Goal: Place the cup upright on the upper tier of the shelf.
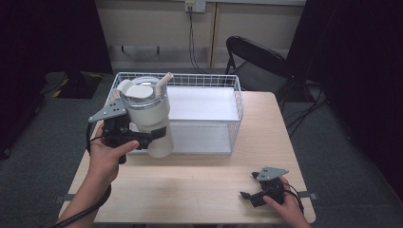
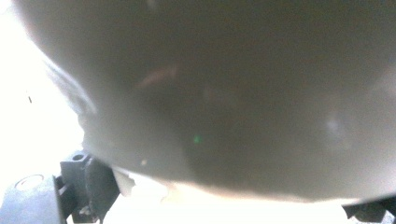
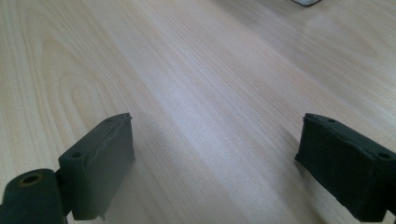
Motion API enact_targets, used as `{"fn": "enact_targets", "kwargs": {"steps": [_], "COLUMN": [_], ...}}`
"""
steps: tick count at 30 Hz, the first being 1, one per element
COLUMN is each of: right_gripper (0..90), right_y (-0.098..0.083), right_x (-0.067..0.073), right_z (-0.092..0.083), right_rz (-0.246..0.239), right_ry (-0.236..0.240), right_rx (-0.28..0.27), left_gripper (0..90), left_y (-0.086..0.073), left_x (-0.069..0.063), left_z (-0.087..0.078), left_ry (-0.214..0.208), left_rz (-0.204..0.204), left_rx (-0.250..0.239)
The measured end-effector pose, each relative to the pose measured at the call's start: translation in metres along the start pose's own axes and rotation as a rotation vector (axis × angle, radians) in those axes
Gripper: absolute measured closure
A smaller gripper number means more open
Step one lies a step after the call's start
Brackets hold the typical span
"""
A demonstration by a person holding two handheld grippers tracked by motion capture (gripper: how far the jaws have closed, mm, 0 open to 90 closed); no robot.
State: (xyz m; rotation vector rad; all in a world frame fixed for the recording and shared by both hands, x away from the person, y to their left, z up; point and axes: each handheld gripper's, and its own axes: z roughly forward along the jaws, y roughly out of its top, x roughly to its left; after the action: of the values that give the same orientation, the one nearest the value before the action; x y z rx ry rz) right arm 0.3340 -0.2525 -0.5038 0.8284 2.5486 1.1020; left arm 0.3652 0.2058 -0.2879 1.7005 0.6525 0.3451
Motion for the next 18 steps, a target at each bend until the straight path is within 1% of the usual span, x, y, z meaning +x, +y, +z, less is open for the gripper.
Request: {"fn": "enact_targets", "kwargs": {"steps": [10,13,18], "right_gripper": [10.0,10.0,10.0], "right_y": [0.0,0.0,0.0], "right_x": [0.0,0.0,0.0], "right_z": [0.0,0.0,0.0], "right_rz": [0.0,0.0,0.0], "right_ry": [0.0,0.0,0.0], "right_rx": [0.0,0.0,0.0], "left_gripper": [10.4,10.4,10.4], "left_y": [0.017,0.02,0.028], "left_x": [0.0,0.001,0.003], "left_z": [-0.005,-0.005,-0.007], "left_ry": [-0.01,-0.006,-0.004], "left_rz": [-0.01,-0.004,-0.009], "left_rx": [-0.008,-0.005,-0.002]}}
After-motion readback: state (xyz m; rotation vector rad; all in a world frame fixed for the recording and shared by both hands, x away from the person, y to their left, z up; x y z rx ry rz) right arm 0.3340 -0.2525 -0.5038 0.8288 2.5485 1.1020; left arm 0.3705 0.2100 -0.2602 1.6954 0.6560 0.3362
